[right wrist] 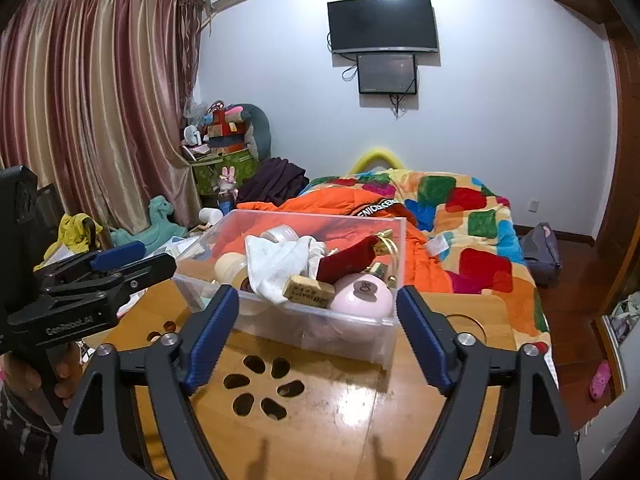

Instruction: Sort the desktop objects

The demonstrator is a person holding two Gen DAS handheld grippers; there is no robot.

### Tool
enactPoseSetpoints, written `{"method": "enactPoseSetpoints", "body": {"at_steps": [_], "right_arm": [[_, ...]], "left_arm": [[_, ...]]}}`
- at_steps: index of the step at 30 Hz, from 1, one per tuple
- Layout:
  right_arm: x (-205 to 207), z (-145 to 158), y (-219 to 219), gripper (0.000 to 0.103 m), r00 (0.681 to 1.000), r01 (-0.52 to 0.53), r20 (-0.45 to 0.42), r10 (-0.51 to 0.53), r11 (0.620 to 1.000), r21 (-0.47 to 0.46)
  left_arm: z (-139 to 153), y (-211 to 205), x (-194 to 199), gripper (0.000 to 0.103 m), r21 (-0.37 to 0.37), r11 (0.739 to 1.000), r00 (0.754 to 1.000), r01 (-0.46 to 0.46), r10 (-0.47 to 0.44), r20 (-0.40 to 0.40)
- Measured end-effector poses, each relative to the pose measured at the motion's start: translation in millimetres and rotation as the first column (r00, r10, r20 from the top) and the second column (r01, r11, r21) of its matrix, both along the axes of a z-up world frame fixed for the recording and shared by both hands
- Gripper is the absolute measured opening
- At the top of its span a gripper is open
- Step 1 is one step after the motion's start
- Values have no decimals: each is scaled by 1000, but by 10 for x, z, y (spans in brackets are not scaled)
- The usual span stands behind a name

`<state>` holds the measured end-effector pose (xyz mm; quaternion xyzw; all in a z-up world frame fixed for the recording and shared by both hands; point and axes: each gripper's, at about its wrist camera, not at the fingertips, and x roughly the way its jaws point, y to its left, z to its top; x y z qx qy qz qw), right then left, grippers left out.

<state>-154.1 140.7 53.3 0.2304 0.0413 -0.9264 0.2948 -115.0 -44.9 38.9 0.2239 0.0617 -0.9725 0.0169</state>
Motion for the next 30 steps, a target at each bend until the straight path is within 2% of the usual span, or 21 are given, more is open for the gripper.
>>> {"method": "enactPoseSetpoints", "body": {"at_steps": [4, 8, 15, 18, 30], "right_arm": [[132, -6, 91, 87, 1000, 11, -1, -11, 1000, -4], [271, -82, 175, 90, 1000, 15, 13, -15, 1000, 2], [527, -242, 338, 91, 1000, 23, 15, -23, 999, -29], [601, -271, 395, 97, 999, 31, 10, -30, 999, -43], [759, -258, 436, 102, 999, 41, -32, -42, 999, -34]], "left_arm": [[8, 75, 150, 92, -33, 999, 1000, -25, 25, -7], [-17, 132, 305, 96, -32, 999, 999, -36, 35, -10], [-107, 251, 499, 96, -20, 999, 999, -41, 42, 15], [-131, 308, 605, 96, -29, 999, 999, -44, 44, 0], [-220, 409, 727, 96, -26, 999, 999, -45, 45, 2]]}}
